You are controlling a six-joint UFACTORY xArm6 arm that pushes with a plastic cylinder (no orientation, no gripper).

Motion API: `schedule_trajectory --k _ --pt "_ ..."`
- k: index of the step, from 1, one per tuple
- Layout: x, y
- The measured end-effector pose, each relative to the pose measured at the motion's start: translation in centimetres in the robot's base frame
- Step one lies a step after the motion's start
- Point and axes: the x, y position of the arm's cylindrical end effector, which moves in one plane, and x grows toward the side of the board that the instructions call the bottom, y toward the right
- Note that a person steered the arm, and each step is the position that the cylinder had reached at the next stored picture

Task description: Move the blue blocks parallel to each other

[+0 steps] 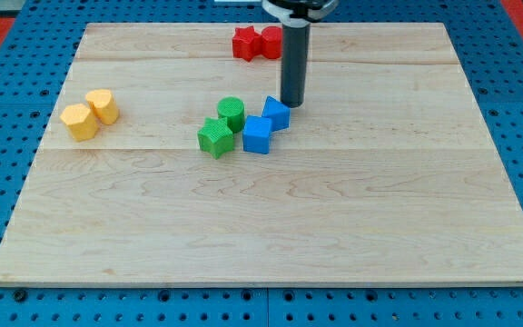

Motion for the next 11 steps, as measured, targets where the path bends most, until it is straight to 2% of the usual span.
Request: schedule_trajectory --k 1,2,4,5,6,7,8,9,10,11 --pt "0.4 -6.8" --pt "3.4 -7.0" --pt "4.6 9.6" --pt "4.0 5.6" --pt "7.4 3.1" --pt "16.1 7.1" --pt "16.0 -5.2" --pt "12.8 -8.0" --pt "10.5 -2.2" --pt "5.8 0.3"
